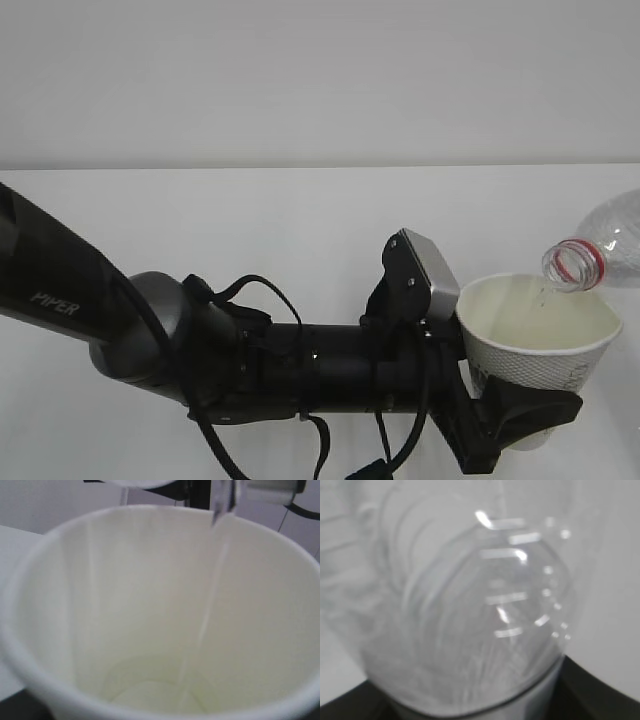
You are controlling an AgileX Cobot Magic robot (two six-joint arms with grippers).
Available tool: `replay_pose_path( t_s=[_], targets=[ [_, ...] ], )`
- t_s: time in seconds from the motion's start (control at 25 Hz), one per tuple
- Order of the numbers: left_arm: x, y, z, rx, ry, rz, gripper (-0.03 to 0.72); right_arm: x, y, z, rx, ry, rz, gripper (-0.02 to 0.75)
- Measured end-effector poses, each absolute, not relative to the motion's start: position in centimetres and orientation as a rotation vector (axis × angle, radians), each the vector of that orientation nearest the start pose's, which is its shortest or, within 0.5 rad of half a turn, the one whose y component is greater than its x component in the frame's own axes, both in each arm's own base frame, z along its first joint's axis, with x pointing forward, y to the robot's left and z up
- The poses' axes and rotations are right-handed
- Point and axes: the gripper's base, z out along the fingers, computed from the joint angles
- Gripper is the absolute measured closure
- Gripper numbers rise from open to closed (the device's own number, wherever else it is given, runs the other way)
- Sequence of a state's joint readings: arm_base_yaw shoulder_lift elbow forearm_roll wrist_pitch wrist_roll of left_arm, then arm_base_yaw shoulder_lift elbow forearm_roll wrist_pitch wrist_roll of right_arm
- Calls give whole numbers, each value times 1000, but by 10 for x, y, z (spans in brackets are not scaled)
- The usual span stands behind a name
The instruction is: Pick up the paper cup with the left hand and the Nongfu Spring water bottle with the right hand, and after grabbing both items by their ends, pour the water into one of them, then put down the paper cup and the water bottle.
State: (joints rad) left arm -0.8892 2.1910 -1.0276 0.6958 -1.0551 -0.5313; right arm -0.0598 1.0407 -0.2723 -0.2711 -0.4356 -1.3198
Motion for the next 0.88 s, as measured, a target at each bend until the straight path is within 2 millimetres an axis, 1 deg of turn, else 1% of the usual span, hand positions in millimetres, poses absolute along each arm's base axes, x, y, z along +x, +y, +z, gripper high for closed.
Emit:
replay_pose_path(
  t_s=[0.88],
  targets=[
    [218, -349, 109, 1099, 1499, -1244, 143, 187, -1, 222, -1404, 1366, -1019, 289]
  ],
)
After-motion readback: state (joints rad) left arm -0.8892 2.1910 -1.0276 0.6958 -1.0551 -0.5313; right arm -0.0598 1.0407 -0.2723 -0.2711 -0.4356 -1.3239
